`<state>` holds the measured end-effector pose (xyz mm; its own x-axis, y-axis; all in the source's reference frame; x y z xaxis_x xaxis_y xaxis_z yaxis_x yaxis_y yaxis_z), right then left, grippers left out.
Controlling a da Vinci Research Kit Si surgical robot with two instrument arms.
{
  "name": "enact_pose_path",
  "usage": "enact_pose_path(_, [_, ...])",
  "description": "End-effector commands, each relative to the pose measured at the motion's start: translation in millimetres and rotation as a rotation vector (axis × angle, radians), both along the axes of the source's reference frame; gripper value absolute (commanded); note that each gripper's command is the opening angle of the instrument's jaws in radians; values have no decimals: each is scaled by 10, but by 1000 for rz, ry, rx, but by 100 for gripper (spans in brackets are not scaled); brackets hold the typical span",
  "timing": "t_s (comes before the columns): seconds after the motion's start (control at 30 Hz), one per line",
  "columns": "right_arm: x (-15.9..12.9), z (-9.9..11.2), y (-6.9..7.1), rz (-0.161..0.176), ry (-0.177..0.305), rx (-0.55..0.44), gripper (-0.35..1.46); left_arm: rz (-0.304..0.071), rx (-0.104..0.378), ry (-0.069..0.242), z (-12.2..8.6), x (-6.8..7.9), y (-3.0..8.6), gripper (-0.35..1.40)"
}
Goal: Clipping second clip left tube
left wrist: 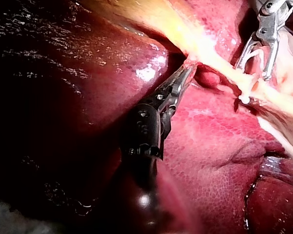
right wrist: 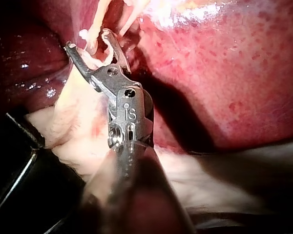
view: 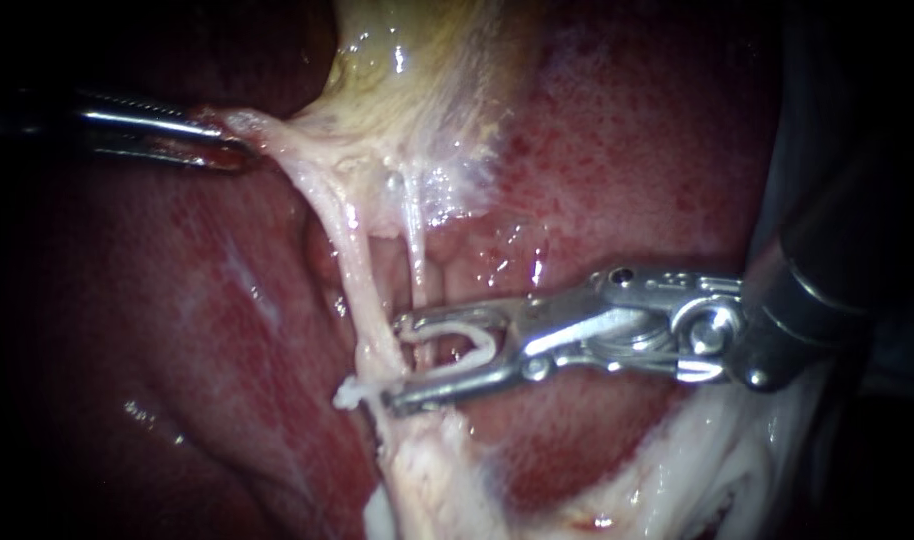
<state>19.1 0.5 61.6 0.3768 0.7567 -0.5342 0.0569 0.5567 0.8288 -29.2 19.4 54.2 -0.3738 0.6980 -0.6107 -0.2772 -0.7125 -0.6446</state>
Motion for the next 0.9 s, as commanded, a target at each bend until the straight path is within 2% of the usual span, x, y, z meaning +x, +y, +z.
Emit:
enact_pose_path(0.03, [0,3,0,2,-2,3,45,0,0,0,0,0,0,-35])
enact_pose_path(0.23, [10,14,2,8,-9,10,45,0,0,0,0,0,0,-35])
enact_pose_path(0.53, [37,11,-3,12,-9,21,45,0,0,0,0,-1,0,-35])
enact_pose_path(0.63, [43,8,-7,1,11,33,45,0,0,0,0,-1,0,-35])
enact_pose_path(0.8, [48,-1,-12,-40,61,49,45,-1,0,0,1,-2,1,-35])
enact_pose_path(0.9, [51,-10,-16,-49,83,51,45,-1,0,0,1,-2,1,-35])
